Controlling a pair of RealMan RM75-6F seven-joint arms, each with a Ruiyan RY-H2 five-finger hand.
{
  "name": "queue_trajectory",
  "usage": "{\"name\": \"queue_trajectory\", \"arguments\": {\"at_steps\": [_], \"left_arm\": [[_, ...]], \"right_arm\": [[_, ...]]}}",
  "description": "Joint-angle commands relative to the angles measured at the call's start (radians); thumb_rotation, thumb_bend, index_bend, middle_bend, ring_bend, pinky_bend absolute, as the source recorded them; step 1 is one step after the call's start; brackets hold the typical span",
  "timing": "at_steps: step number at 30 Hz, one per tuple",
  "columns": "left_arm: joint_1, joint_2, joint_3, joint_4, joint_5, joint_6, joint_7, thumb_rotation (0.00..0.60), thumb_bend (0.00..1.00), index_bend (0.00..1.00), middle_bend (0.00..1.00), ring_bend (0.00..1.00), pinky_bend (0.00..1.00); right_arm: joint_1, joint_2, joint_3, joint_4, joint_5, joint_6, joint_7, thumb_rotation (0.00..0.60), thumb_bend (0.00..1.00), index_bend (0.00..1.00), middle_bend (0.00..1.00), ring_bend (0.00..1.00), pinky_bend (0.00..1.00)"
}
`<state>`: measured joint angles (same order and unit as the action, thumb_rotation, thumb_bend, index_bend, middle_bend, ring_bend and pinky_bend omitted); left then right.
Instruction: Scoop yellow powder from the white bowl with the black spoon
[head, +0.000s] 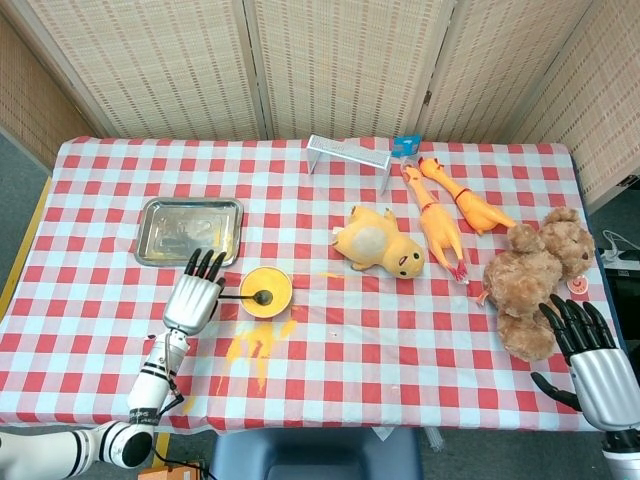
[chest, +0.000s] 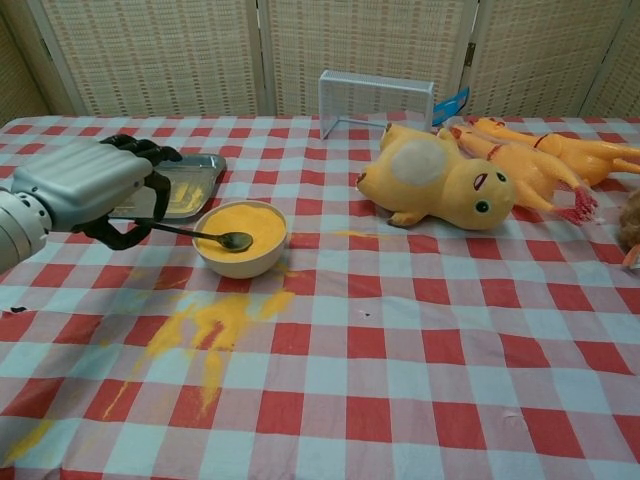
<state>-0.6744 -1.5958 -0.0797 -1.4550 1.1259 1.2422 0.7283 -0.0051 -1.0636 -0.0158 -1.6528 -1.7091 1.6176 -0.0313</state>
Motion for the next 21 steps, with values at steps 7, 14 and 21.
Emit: {"name": "queue_trajectory", "arguments": {"at_steps": [7, 14, 21], "left_arm": [[0.038, -0.042, 0.034, 0.147, 0.144, 0.022, -0.166, 0.6, 0.45, 0.5, 0.04, 0.0, 0.04], [0.059, -0.053, 0.04, 0.21, 0.202, 0.036, -0.225, 0.6, 0.45, 0.48, 0.04, 0.0, 0.04], [0.079, -0.065, 0.045, 0.252, 0.25, 0.055, -0.257, 0.6, 0.45, 0.46, 0.04, 0.0, 0.04]], "right_arm": [[-0.005, -0.001, -0.003, -0.001, -0.009, 0.009, -0.006, 0.6, 0.08, 0.0, 0.0, 0.0, 0.0], [-0.006, -0.003, -0.004, 0.0, -0.011, 0.007, -0.012, 0.6, 0.08, 0.0, 0.0, 0.0, 0.0], [-0.007, -0.005, -0.005, -0.001, -0.013, 0.008, -0.017, 0.6, 0.08, 0.0, 0.0, 0.0, 0.0]]}}
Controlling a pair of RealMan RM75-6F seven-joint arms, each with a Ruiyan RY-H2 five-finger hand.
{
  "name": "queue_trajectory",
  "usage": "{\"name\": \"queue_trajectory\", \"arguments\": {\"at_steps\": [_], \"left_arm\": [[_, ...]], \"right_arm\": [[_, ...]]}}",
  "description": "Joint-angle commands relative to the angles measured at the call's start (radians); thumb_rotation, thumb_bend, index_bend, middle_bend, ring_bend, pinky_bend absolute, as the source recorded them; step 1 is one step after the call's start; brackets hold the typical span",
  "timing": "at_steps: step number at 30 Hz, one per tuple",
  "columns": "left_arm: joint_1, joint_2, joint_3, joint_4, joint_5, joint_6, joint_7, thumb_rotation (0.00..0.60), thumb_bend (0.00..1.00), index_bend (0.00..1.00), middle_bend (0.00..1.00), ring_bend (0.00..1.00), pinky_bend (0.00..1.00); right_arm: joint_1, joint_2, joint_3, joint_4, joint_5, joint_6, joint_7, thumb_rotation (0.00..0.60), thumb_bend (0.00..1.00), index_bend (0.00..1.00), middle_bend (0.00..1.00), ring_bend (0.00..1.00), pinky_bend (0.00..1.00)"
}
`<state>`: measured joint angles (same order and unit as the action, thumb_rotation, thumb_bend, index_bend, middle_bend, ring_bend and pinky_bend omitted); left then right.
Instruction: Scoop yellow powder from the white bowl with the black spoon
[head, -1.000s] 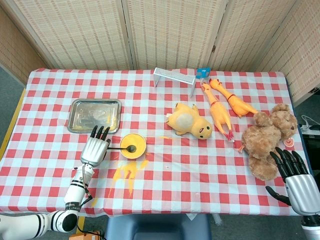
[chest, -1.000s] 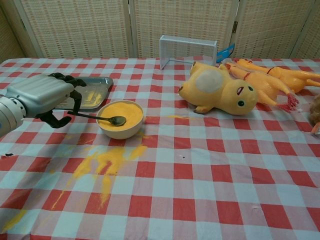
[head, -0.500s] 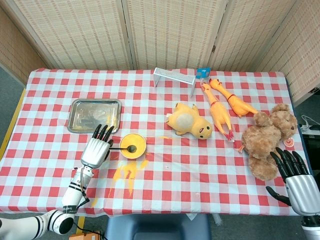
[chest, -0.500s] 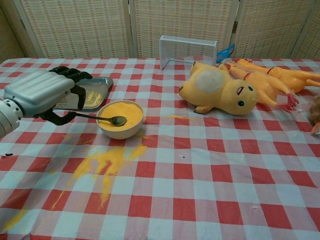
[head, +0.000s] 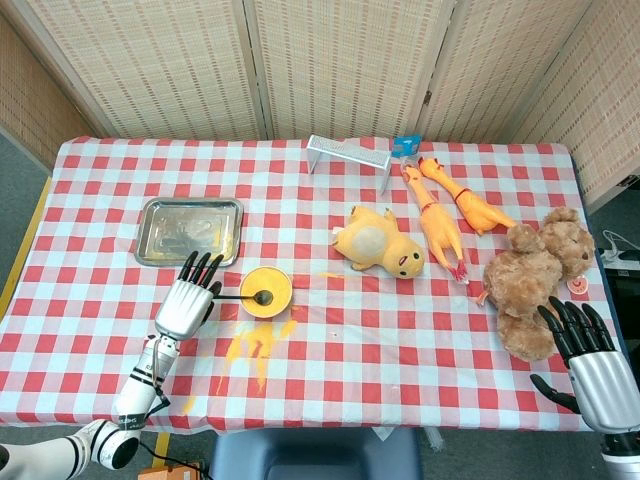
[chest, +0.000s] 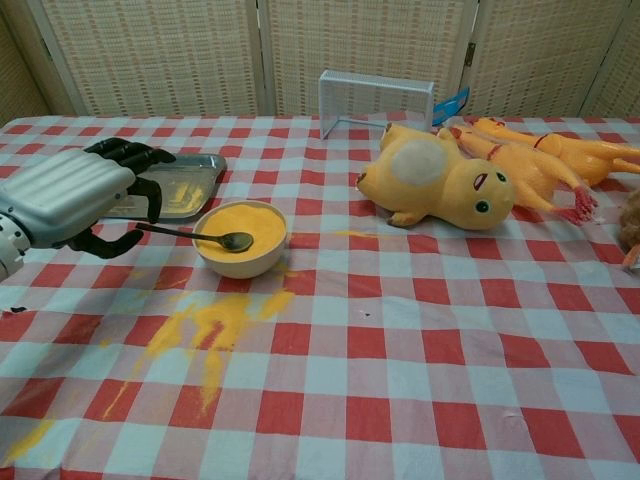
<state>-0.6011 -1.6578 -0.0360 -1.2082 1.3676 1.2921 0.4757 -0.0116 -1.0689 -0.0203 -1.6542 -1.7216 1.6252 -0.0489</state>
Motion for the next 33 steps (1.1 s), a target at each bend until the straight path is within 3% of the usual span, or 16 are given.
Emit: {"name": "queue_trajectory", "arguments": {"at_steps": [1, 33], "left_arm": [[0.01, -0.004, 0.001, 0.009, 0.012, 0.007, -0.005, 0.6, 0.45, 0.46, 0.04, 0.0, 0.04], [0.025, -0.032, -0.042, 0.056, 0.06, -0.024, -0.015, 0.6, 0.45, 0.5, 0.05, 0.0, 0.04]], "right_arm": [[0.0, 0.0, 0.0, 0.0, -0.001, 0.001, 0.0, 0.6, 0.08, 0.0, 0.0, 0.0, 0.0], [-0.007, 0.003, -0.001, 0.001, -0.007, 0.011, 0.003, 0.6, 0.08, 0.0, 0.0, 0.0, 0.0]]}}
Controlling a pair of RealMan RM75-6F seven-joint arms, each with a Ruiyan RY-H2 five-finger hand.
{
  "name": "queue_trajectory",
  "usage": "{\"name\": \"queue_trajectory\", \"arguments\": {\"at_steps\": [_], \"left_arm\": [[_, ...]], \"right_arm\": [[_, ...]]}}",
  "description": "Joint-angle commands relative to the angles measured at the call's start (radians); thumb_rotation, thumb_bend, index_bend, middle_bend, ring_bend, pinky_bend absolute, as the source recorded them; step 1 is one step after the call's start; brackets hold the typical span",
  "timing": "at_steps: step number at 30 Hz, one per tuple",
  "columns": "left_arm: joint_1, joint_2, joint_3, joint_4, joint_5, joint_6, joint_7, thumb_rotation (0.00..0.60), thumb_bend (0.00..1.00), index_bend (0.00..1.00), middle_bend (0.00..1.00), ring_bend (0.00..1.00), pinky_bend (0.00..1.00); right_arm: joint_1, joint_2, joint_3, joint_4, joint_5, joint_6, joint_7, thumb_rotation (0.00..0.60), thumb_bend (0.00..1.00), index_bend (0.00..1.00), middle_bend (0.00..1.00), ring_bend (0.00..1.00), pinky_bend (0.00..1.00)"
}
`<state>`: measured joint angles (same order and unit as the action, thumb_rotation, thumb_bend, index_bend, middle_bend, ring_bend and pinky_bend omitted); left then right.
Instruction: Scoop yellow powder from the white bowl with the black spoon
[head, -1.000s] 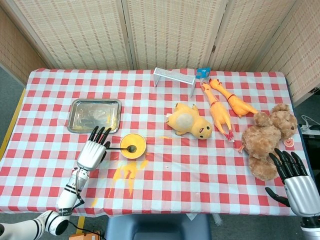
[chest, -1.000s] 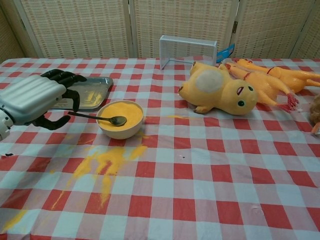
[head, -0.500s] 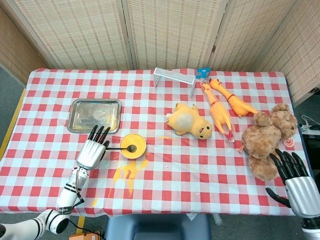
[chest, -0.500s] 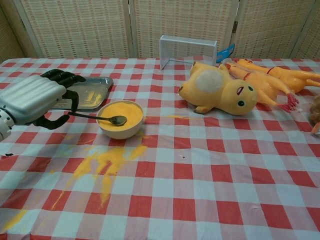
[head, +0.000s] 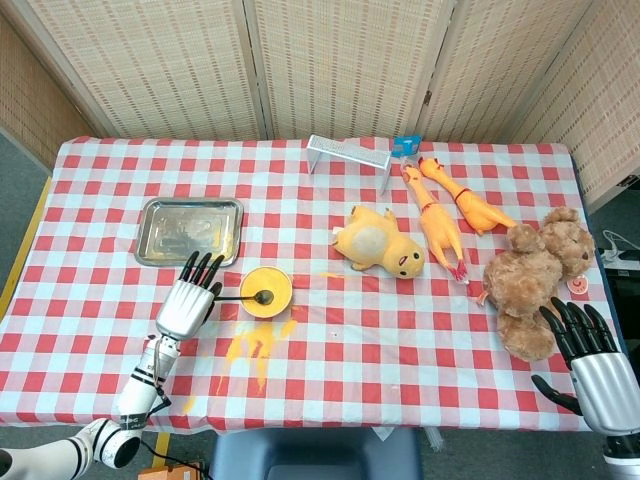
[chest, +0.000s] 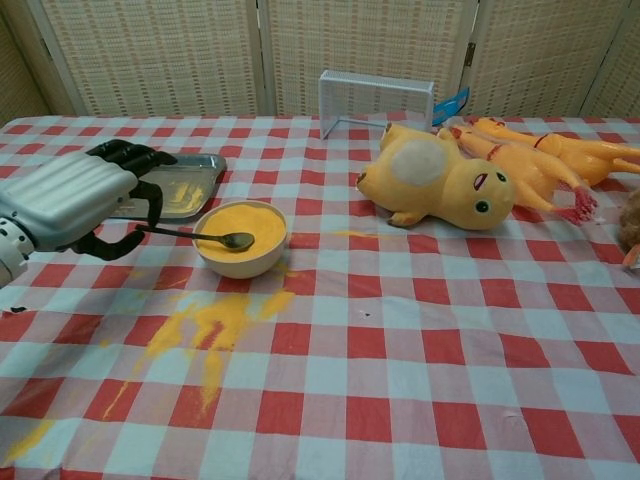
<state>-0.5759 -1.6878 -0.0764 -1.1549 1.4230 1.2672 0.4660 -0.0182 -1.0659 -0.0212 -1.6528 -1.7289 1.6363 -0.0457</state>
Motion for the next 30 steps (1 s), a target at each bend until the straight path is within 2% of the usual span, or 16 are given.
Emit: {"name": "queue_trajectory", "arguments": {"at_steps": [1, 21, 30], "left_arm": [[0.0, -0.003, -0.001, 0.005, 0.007, 0.001, -0.009, 0.6, 0.45, 0.5, 0.05, 0.0, 0.04], [0.006, -0.014, -0.012, 0.042, 0.034, 0.002, -0.06, 0.6, 0.45, 0.51, 0.06, 0.0, 0.04], [0.01, -0.02, -0.005, 0.044, 0.047, 0.001, -0.044, 0.6, 0.45, 0.46, 0.05, 0.0, 0.04]], "right_arm": [[0.0, 0.0, 0.0, 0.0, 0.001, 0.0, 0.0, 0.6, 0.08, 0.0, 0.0, 0.0, 0.0], [-0.001, 0.001, 0.002, -0.003, 0.006, -0.003, -0.004, 0.6, 0.08, 0.0, 0.0, 0.0, 0.0], [-0.001, 0.002, 0.001, -0.004, 0.005, -0.006, -0.005, 0.6, 0.08, 0.0, 0.0, 0.0, 0.0]]}}
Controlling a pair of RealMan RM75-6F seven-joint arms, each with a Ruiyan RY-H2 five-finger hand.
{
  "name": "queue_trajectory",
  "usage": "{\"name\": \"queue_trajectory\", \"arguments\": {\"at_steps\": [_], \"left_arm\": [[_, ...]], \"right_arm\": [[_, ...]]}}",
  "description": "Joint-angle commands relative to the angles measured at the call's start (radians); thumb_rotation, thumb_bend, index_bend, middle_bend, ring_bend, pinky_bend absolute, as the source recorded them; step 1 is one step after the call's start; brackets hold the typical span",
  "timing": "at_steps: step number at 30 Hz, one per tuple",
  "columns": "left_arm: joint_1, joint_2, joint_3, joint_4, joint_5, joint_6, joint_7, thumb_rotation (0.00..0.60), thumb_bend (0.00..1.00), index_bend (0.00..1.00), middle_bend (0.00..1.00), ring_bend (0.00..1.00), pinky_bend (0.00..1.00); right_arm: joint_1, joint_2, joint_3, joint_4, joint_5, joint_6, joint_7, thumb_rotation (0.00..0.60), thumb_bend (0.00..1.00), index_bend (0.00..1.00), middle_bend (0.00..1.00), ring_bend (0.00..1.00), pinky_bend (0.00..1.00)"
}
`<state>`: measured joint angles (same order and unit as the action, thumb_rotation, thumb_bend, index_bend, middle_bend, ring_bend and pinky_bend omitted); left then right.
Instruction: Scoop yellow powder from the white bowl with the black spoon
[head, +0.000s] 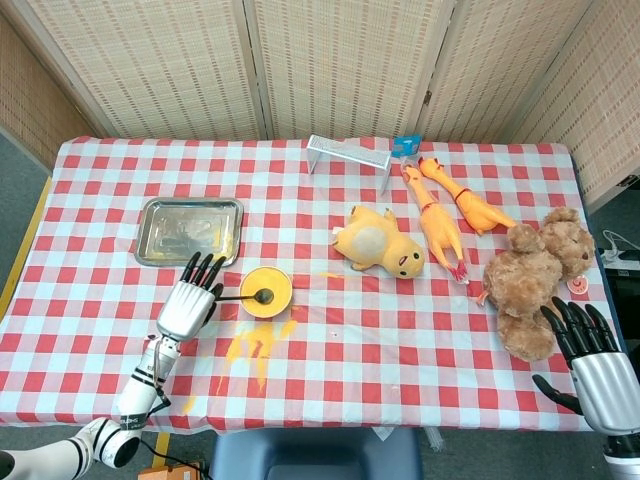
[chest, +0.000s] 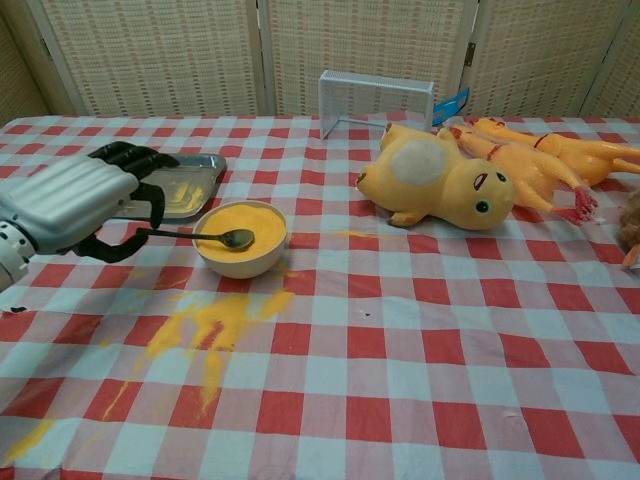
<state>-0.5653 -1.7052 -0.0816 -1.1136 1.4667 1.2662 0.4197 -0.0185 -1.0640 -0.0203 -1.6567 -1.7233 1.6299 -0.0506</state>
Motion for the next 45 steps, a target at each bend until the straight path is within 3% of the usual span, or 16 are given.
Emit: {"name": "queue_trajectory", "arguments": {"at_steps": [1, 45], "left_arm": [[0.0, -0.004, 0.0, 0.006, 0.005, 0.003, 0.003, 0.6, 0.46, 0.44, 0.05, 0.0, 0.04], [-0.004, -0.024, -0.024, 0.055, -0.009, -0.025, -0.007, 0.6, 0.45, 0.48, 0.06, 0.0, 0.04]], "right_arm": [[-0.001, 0.001, 0.0, 0.0, 0.0, 0.002, 0.001, 0.6, 0.08, 0.0, 0.0, 0.0, 0.0], [-0.002, -0.001, 0.0, 0.0, 0.001, -0.001, -0.003, 0.6, 0.08, 0.0, 0.0, 0.0, 0.0]]}}
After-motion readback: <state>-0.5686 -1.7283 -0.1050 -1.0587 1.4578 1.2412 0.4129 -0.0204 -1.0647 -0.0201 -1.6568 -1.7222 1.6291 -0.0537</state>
